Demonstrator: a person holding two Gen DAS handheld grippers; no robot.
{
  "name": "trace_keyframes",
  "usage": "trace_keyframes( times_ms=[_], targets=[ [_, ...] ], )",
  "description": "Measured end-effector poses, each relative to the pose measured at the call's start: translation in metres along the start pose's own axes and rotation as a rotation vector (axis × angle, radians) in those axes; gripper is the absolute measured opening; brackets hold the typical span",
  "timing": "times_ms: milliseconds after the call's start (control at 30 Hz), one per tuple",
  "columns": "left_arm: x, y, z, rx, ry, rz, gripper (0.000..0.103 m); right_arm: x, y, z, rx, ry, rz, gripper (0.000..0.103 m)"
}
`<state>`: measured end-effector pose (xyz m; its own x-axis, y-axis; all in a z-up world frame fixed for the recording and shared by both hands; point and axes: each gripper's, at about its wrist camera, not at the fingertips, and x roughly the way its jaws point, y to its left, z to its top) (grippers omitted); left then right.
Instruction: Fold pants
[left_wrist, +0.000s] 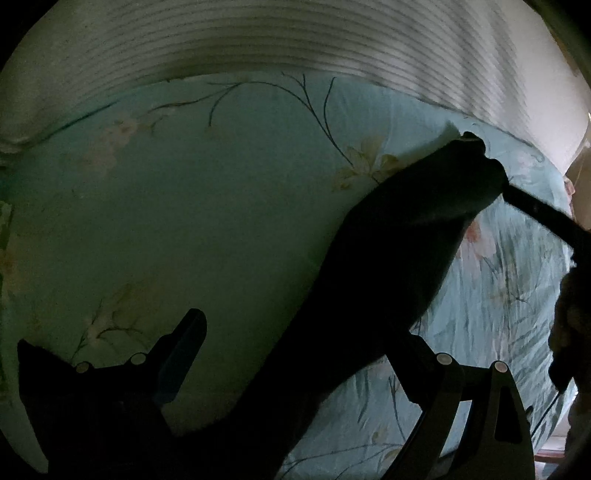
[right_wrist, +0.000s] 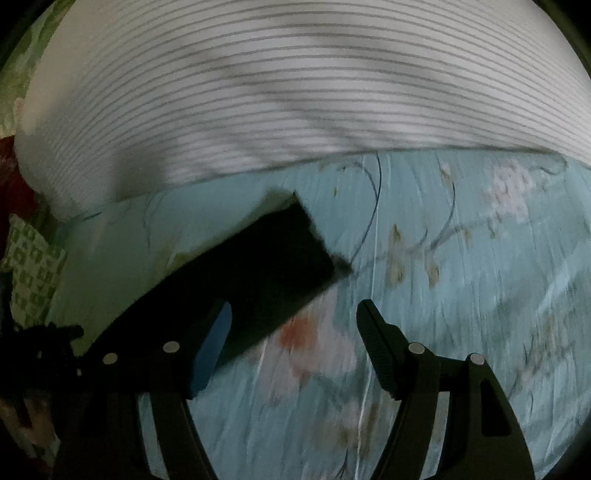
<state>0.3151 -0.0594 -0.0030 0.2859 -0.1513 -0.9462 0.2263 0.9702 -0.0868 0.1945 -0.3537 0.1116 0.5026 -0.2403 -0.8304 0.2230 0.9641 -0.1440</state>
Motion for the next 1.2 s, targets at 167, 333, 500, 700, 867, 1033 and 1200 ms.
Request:
trace_keyframes(
  times_ms=[167,333,500,700,867,1033,1200],
  targets=[
    [0.015,0.002,0.011,-0.004,0.018,0.002,0.093,0.020,-0.002,0.027,0.008,-0.008,0.002,0.071],
    [0.034,0.003,0.019,-0.009,0.068,-0.036,0.075,0.047,-0.002,0.044,0.000,0.011,0.014,0.071],
    [0.038,-0.004,0.016,0.021,0.068,-0.072,0.014,0.047,-0.003,0.047,-0.009,0.008,0.068,0.022],
    [0.007,-0.021,-0.001,0.098,-0.007,-0.079,0.006,-0.008,0.005,0.031,-0.080,-0.076,0.166,0.003],
    [-0.022,-0.033,-0.018,0.117,-0.051,-0.114,0.004,-0.051,-0.005,-0.003,-0.111,-0.091,0.183,0.003],
    [-0.052,-0.035,-0.045,0.138,-0.087,-0.161,0.004,-0.074,-0.033,-0.030,-0.055,-0.095,0.154,0.003],
    [-0.066,-0.061,-0.083,0.212,-0.102,-0.177,0.003,-0.100,-0.059,-0.075,0.015,-0.088,0.139,0.003]
  ],
)
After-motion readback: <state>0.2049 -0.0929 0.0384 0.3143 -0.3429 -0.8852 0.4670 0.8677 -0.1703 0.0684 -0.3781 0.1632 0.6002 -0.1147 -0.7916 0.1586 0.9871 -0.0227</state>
